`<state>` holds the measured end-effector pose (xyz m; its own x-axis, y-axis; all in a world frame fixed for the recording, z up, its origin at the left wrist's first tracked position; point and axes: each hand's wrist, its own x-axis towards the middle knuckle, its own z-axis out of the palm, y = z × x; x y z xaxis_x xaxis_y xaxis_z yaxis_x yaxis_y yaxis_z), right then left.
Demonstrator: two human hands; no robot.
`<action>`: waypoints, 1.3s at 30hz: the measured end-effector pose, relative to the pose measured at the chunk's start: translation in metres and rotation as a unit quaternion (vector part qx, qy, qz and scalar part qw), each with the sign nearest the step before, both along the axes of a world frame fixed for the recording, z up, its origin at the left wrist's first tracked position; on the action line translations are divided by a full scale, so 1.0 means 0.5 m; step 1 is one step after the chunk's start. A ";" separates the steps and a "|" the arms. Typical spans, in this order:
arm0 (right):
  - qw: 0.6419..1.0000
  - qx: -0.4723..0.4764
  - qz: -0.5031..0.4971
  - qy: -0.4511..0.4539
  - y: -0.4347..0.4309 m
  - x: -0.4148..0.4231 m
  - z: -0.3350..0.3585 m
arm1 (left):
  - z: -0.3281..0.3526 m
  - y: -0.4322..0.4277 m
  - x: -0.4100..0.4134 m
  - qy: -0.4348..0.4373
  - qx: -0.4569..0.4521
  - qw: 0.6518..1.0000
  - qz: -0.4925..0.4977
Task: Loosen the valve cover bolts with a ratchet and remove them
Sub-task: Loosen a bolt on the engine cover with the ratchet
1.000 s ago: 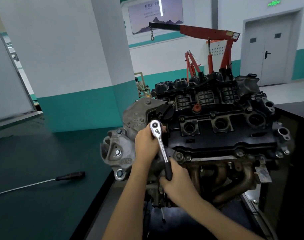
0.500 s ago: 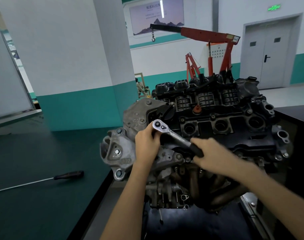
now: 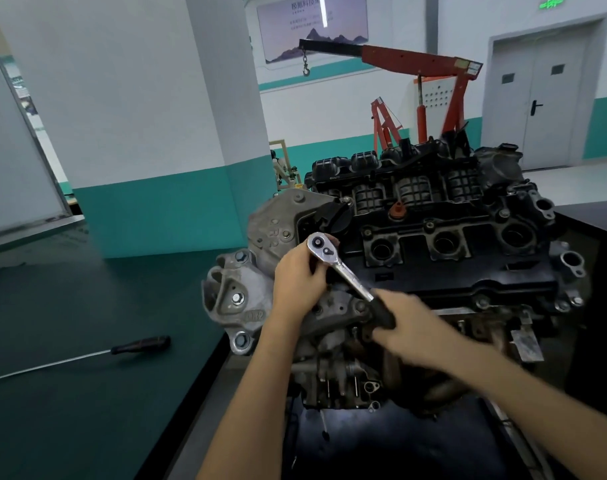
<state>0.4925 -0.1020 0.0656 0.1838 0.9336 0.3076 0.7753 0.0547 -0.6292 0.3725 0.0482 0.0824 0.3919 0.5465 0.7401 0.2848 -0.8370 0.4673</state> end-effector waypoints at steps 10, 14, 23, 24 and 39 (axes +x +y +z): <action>0.992 0.008 -0.075 -0.099 -0.006 0.027 0.020 | -0.011 -0.006 0.017 -0.013 0.008 0.993 0.118; 0.989 0.051 -0.032 0.138 0.023 -0.095 -0.072 | -0.011 0.000 0.019 -0.021 0.009 0.992 0.122; 0.999 0.022 0.010 0.033 0.010 -0.026 -0.027 | -0.011 -0.002 0.010 -0.045 0.014 0.997 0.053; 1.000 0.010 0.007 -0.025 0.006 0.009 0.000 | -0.009 -0.002 0.009 -0.035 0.025 0.998 0.046; 0.988 0.064 -0.038 0.134 0.026 -0.109 -0.073 | -0.012 0.003 0.020 -0.024 -0.018 0.994 0.105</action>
